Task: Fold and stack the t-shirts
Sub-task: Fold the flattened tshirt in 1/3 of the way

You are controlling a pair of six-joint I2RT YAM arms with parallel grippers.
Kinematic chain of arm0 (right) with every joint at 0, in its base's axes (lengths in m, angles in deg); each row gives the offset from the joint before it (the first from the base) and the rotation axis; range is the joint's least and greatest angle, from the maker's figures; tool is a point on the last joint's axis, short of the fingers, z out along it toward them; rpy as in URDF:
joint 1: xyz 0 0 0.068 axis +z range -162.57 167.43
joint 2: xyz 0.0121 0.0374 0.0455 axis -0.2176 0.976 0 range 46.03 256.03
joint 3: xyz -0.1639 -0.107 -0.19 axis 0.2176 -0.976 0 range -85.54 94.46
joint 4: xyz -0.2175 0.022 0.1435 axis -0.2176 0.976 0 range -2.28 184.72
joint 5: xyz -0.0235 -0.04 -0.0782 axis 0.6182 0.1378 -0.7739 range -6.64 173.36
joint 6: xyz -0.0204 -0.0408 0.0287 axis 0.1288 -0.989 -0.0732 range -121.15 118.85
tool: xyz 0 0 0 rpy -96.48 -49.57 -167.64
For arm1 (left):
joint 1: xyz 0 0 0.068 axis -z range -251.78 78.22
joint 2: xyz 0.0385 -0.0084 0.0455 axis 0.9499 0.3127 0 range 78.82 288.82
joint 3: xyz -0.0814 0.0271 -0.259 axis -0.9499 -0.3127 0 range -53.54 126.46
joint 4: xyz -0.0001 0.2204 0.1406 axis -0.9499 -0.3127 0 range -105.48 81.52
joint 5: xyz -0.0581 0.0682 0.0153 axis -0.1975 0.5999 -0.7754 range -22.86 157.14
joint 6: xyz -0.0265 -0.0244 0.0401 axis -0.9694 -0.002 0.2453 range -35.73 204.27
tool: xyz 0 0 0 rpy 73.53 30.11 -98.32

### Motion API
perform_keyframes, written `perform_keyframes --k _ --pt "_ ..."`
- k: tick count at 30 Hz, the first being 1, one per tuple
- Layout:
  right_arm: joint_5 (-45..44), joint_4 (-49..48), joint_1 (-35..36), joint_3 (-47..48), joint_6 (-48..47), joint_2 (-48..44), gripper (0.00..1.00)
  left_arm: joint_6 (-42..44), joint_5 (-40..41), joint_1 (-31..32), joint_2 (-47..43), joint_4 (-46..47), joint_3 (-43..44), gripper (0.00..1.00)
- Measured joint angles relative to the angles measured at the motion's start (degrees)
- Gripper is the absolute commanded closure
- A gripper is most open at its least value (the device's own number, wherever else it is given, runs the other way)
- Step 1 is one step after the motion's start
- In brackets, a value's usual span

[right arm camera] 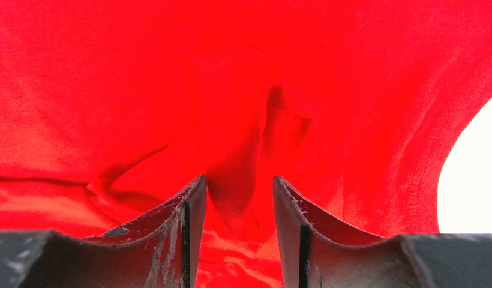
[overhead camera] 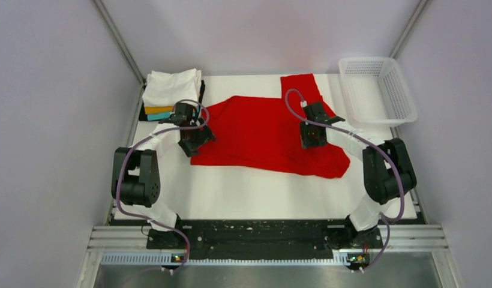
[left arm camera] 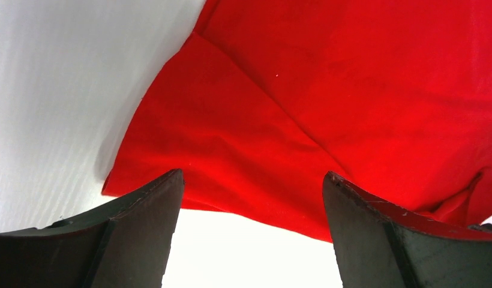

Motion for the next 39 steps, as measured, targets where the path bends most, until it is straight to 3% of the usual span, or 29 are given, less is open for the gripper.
perform_keyframes --k 1,4,6,23,26,28,29,30,35,36,39 --pt "-0.8 0.0 0.0 0.0 0.2 0.7 0.6 0.1 -0.2 0.1 0.7 0.0 0.0 0.1" --pt "-2.0 0.0 0.0 0.1 1.1 2.4 0.89 0.3 -0.6 0.1 2.0 0.1 -0.1 0.1" --pt "-2.6 0.1 0.0 0.5 2.5 3.1 1.0 0.3 -0.7 0.1 2.5 0.3 -0.2 0.1" --pt "-0.6 1.9 -8.1 11.5 31.8 1.7 1.0 0.0 2.2 0.3 4.6 1.8 -0.7 0.1" --pt "0.3 1.7 -8.1 15.1 34.3 3.8 0.92 0.0 2.5 0.4 4.9 1.7 -0.4 0.1" --pt "0.9 1.5 -8.1 18.5 35.3 6.6 0.8 0.0 2.7 0.4 5.2 1.7 0.0 0.1" --pt "1.2 1.3 -8.1 20.3 35.8 8.4 0.7 0.0 2.9 0.5 5.3 1.6 0.2 0.1" --pt "1.4 1.1 -8.2 21.9 36.1 10.1 0.52 0.0 3.1 0.5 5.5 1.6 0.4 0.1" --pt "2.0 2.1 -8.5 29.0 36.0 18.0 0.15 0.1 3.7 0.5 6.0 1.2 1.2 0.1" --pt "2.1 2.3 -8.5 29.7 35.8 18.6 0.04 0.2 4.0 0.5 6.0 1.1 1.3 0.1" --pt "2.1 2.5 -8.5 29.9 33.6 18.2 0.01 0.3 5.2 0.5 6.0 1.1 1.4 0.1"
